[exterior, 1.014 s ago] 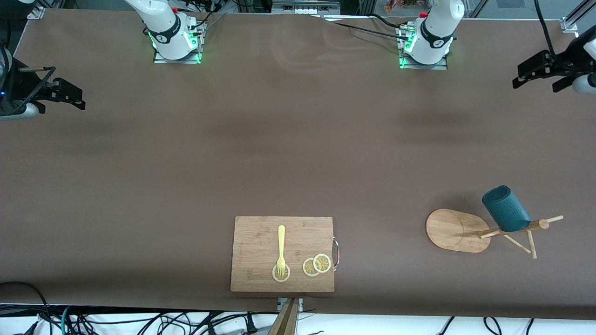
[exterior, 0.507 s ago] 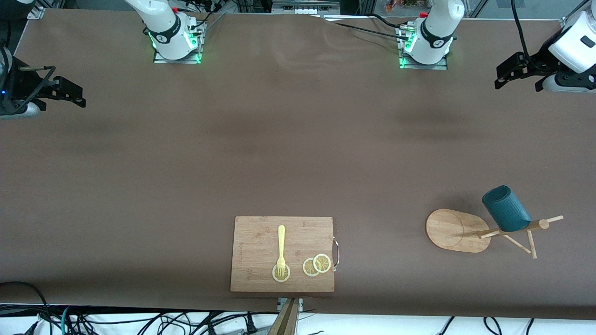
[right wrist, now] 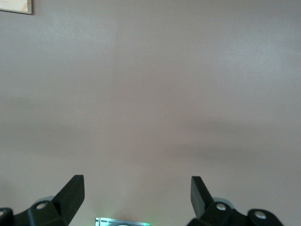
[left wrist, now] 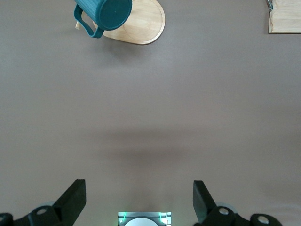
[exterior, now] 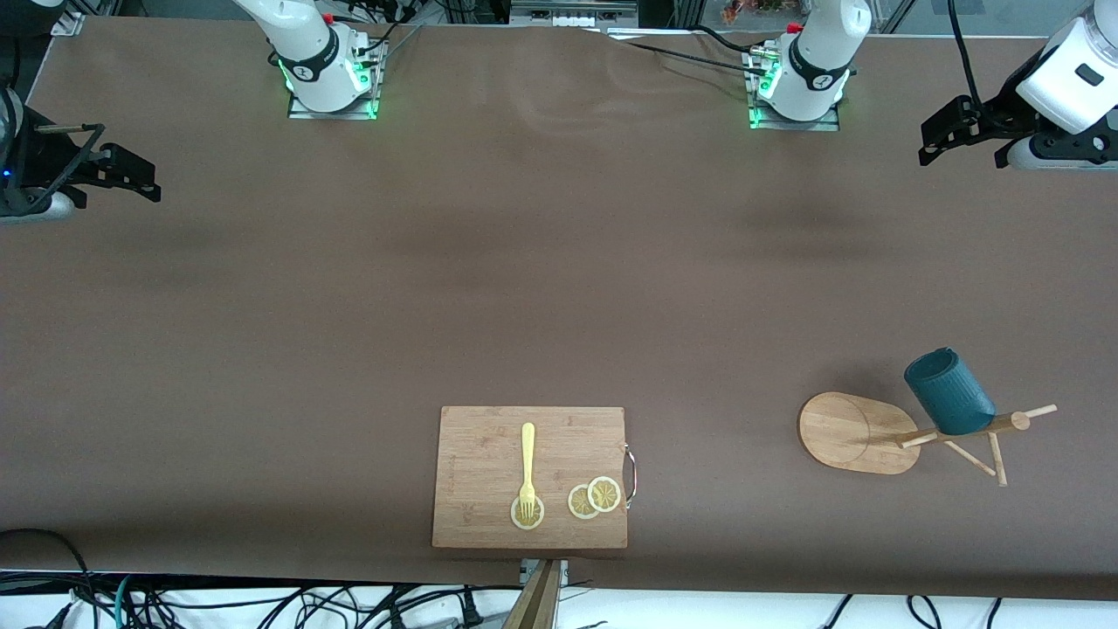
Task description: Pass cup and hang on rack
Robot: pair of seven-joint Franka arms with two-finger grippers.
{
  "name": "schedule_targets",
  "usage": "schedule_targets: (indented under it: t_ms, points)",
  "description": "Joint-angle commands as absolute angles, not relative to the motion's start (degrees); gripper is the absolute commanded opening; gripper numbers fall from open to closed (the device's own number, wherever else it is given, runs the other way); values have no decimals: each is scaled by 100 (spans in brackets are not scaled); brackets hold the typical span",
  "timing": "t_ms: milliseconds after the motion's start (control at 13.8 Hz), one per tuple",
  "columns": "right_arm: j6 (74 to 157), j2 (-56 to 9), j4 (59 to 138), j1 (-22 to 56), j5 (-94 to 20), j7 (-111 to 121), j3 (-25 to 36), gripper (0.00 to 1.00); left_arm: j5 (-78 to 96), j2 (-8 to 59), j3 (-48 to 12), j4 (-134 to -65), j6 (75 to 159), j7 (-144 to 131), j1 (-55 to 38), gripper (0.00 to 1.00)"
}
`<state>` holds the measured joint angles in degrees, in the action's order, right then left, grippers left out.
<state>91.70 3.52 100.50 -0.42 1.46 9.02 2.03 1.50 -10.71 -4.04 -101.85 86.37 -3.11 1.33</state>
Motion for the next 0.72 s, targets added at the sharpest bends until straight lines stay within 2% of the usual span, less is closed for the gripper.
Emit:
schedule_targets:
  t_ms: [0, 652]
  points:
    - [9070, 369, 9975, -9, 70, 853, 229, 100, 61, -1107, -431, -10117, 8604, -552, 114, 100]
    - [9079, 360, 9967, -9, 88, 861, 229, 100, 105, -1072, -413, -10081, 8587, -624, 149, 100]
